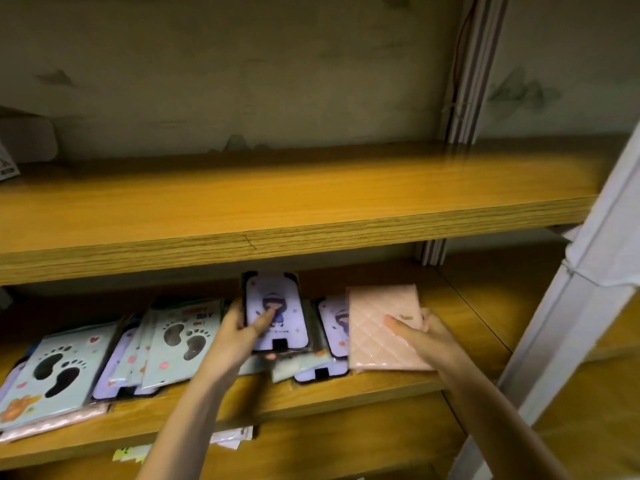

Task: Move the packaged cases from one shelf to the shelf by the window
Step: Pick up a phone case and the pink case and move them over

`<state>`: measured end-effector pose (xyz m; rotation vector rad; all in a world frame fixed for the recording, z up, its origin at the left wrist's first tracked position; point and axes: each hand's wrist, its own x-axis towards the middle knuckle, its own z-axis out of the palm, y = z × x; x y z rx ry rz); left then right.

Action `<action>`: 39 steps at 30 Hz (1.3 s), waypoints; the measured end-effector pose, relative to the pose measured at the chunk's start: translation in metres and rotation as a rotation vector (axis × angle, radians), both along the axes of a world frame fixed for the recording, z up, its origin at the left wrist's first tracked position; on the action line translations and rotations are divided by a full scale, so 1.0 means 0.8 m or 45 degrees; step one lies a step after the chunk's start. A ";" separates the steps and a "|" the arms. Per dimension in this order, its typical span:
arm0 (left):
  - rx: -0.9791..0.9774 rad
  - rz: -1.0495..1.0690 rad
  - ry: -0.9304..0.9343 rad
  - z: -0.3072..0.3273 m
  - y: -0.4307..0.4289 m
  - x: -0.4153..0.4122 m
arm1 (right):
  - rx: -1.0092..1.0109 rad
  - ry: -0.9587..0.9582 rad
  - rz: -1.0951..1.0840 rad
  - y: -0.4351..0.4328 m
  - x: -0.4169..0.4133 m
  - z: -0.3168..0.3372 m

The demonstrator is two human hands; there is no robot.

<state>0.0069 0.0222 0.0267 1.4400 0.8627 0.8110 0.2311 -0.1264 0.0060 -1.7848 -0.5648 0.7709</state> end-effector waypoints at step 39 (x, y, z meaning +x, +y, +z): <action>-0.226 -0.595 -0.093 -0.003 -0.465 0.358 | 0.165 -0.117 -0.306 -0.559 0.267 0.056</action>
